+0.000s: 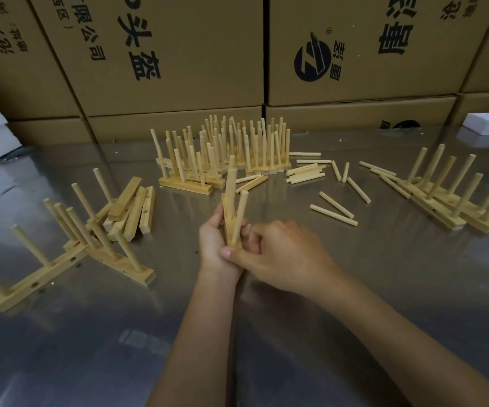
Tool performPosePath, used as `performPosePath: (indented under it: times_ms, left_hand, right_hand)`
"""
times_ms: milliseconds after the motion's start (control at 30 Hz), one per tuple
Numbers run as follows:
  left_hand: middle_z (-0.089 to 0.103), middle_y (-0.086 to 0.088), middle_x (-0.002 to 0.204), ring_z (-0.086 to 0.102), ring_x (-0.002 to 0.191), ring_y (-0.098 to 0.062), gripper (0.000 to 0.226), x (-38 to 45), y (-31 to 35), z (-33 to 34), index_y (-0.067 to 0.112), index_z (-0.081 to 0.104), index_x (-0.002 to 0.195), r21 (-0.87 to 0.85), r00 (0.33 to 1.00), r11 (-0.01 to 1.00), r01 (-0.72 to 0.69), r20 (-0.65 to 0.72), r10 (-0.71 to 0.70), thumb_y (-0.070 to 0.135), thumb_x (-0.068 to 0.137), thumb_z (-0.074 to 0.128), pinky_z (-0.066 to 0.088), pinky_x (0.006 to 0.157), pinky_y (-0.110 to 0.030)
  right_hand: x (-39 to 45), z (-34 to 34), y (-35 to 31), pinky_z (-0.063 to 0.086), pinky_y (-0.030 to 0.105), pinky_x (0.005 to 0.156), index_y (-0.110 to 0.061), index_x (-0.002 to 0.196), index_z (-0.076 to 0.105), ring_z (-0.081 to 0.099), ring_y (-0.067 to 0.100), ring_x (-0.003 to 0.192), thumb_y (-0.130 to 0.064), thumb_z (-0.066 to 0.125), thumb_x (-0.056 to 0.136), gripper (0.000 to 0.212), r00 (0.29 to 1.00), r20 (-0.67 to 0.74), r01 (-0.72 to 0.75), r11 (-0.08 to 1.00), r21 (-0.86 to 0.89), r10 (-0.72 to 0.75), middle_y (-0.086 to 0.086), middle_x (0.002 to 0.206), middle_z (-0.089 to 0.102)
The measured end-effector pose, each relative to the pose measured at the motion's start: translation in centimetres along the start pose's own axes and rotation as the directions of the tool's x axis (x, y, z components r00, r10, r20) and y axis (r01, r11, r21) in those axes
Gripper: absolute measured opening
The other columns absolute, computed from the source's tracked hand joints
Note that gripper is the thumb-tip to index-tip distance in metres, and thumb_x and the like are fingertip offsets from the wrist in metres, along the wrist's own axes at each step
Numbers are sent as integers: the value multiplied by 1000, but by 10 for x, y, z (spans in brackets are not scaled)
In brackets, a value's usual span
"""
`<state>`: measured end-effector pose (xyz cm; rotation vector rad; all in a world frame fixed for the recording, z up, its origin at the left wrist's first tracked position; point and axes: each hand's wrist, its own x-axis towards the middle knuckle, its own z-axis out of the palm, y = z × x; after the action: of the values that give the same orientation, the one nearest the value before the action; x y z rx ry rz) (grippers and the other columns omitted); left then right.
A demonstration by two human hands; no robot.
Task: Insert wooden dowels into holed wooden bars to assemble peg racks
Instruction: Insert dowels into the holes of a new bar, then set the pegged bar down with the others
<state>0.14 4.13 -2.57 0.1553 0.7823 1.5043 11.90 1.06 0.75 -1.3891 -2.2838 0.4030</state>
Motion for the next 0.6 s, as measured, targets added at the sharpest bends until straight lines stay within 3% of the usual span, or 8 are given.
performPosePath:
  times_ms: [67,167,233,300,367,400,533,600]
  left_hand:
    - [52,-2,62,52,43,-13,29,-1,0,0,8,61,94,18,1000,1000,-12,-1,12,33,103,48,48,44,-20]
    - [54,-4,73,55,54,-16,30,3,2,-4,13,58,126,31,995,995,-95,5,95,27,105,40,51,55,-28]
    - [59,-8,82,58,70,-19,38,6,4,-4,13,53,140,17,982,982,-190,3,190,19,107,36,50,75,-35]
    - [65,-14,110,63,99,-24,44,9,4,-2,15,43,149,78,962,959,-274,-4,275,11,107,33,47,96,-36]
    - [50,-14,147,49,134,-25,52,13,0,1,16,30,156,238,931,910,-340,-50,361,6,105,33,38,112,-34]
    - [41,-10,155,41,141,-23,56,13,-2,3,19,26,158,340,908,868,-362,-85,411,6,105,34,32,116,-33]
    - [7,7,168,12,153,-14,63,11,-10,7,30,18,159,614,818,688,-387,-115,563,14,104,41,12,121,-31]
    - [8,6,168,11,153,-14,65,11,-10,6,29,18,159,616,800,674,-407,-116,589,12,102,42,11,120,-31]
  right_hand:
    - [-1,9,2,41,31,58,-19,64,51,55,11,61,-61,58,85,47,999,36,7,999,45,-8,-7,58,56]
    - [3,13,5,40,30,55,-18,63,50,53,14,57,-48,59,82,36,999,-45,9,998,56,-6,-7,54,53]
    - [11,11,9,31,28,50,-23,57,46,50,16,54,-47,57,80,35,996,-90,-6,999,40,9,-7,51,49]
    - [23,11,15,28,29,49,-27,56,39,50,22,58,-47,56,81,36,996,-91,-10,1000,-21,8,-6,56,50]
    - [41,12,22,27,31,50,-25,62,43,52,27,65,-48,53,85,35,998,-65,4,992,-123,-12,-1,66,55]
    - [51,14,24,29,32,53,-23,67,46,52,28,68,-48,52,88,33,999,-42,20,984,-175,-28,0,71,57]
    - [89,25,25,32,33,65,-24,80,46,48,26,77,-46,47,94,26,995,89,76,960,-269,-54,1,82,50]
    - [108,34,22,34,33,68,-22,87,47,55,28,85,-41,47,95,21,992,119,69,960,-271,-37,2,87,53]
